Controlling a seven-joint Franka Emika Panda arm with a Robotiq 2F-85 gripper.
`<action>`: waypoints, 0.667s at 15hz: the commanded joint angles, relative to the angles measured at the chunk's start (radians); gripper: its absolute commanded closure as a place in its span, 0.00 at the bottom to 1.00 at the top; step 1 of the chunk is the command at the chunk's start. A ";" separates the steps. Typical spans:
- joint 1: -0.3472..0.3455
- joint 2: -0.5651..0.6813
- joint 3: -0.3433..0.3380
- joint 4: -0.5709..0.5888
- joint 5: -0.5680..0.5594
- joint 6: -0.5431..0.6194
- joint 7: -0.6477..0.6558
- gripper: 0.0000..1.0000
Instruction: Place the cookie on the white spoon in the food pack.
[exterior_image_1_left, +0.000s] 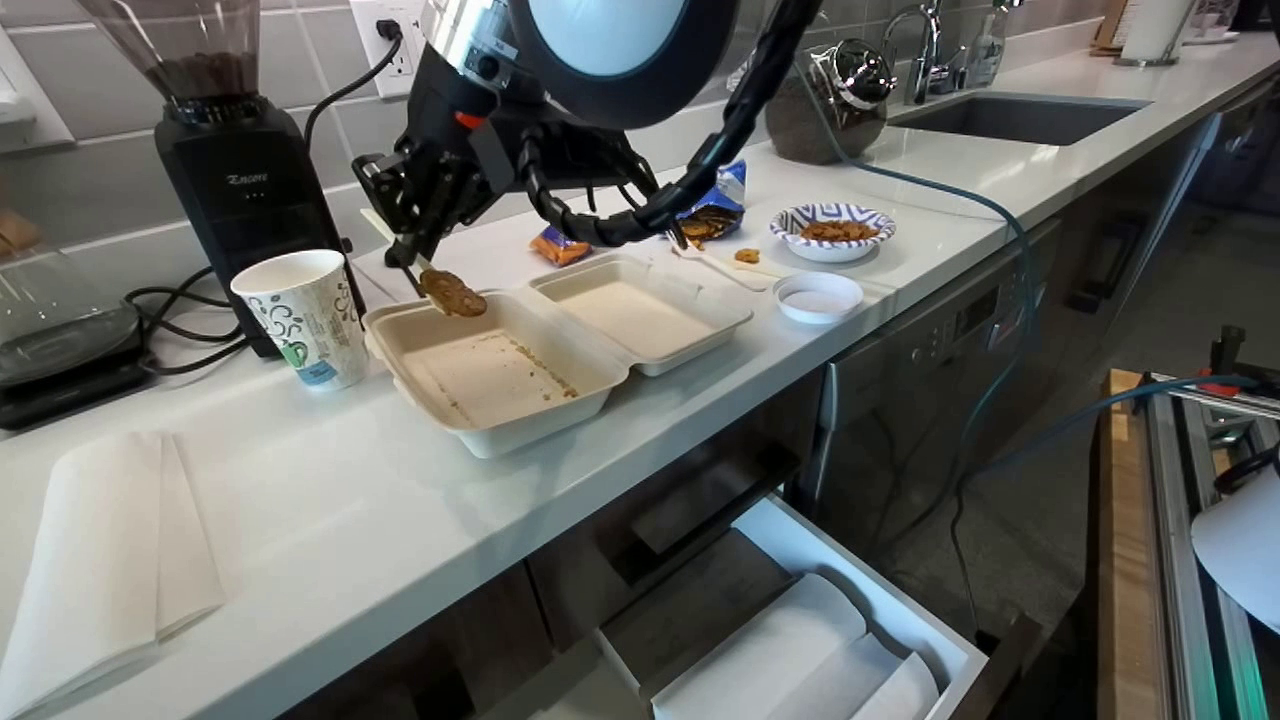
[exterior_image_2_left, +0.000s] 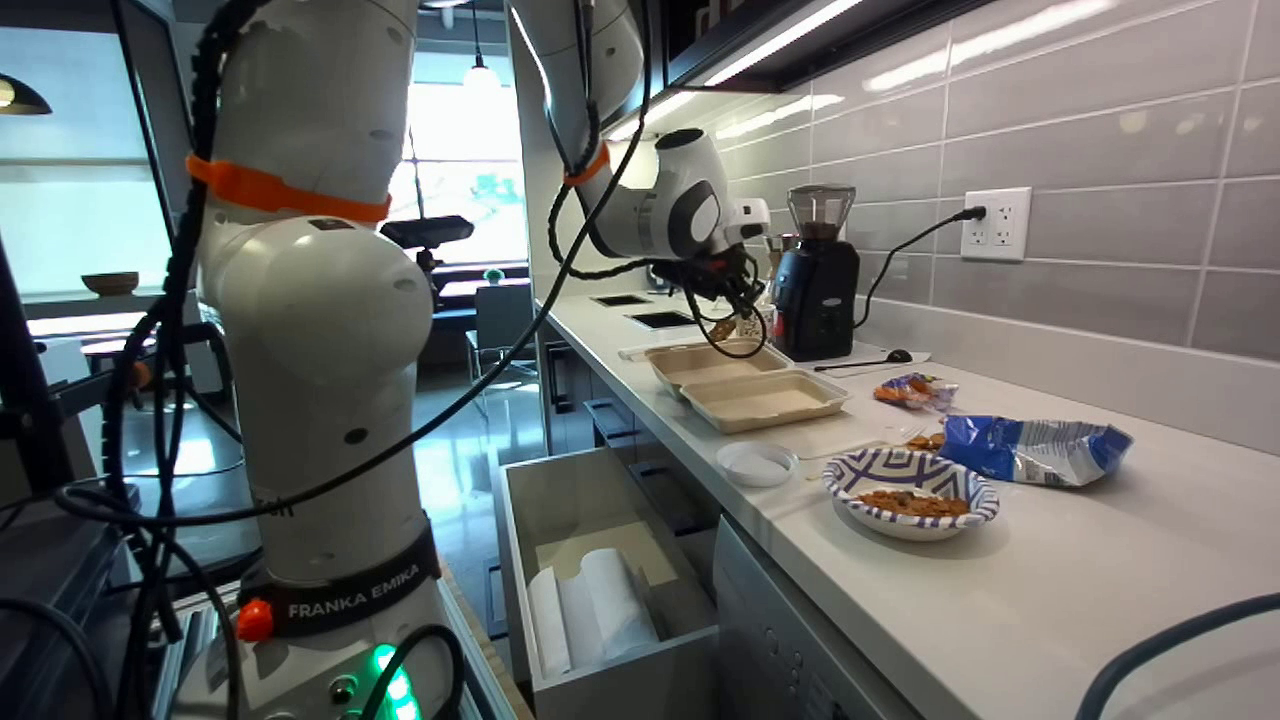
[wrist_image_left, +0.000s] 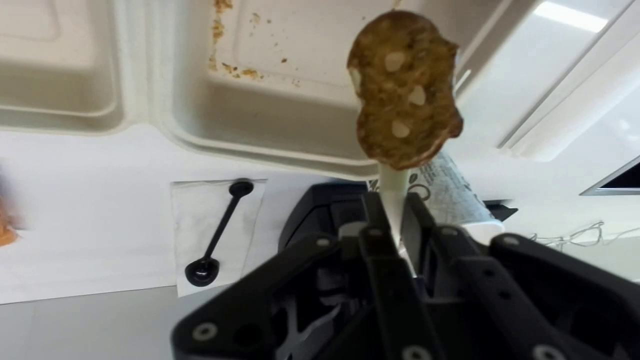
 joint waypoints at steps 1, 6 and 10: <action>-0.070 -0.008 0.081 -0.027 0.041 0.042 -0.058 0.97; -0.143 -0.012 0.143 -0.044 0.029 0.122 -0.087 0.97; -0.196 -0.012 0.186 -0.066 0.004 0.192 -0.100 0.97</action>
